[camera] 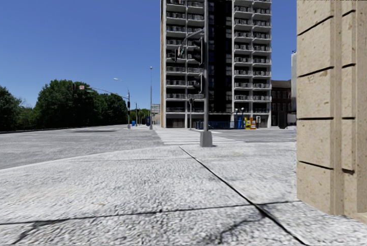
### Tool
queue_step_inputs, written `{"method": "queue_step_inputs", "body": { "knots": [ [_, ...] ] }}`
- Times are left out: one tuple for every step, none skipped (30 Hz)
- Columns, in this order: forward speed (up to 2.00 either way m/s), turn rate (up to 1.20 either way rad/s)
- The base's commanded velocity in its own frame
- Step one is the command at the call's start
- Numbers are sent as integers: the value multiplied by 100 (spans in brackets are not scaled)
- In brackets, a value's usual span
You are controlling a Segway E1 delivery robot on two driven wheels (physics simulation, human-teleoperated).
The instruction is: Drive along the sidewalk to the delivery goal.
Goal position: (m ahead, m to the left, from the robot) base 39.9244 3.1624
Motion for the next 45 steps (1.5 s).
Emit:
{"method": "queue_step_inputs", "body": {
  "knots": [
    [200,0],
    [200,0],
    [200,0],
    [200,0],
    [200,0],
    [200,0],
    [200,0],
    [200,0],
    [200,0],
    [200,0],
    [200,0],
    [200,0],
    [200,0],
    [200,0],
    [200,0],
    [200,0],
    [200,0],
    [200,0],
    [200,0],
    [200,0],
    [200,0],
    [200,0],
    [200,0],
    [200,0],
    [200,0],
    [200,0],
    [200,0],
    [200,0],
    [200,0],
    [200,0],
    [200,0],
    [200,0],
    [200,0],
    [200,0],
    [200,0],
    [200,0],
    [200,0],
    [200,0],
    [200,0],
    [200,0],
    [200,0],
    [200,0],
    [200,0],
    [200,0],
    [200,0]
  ]
}}
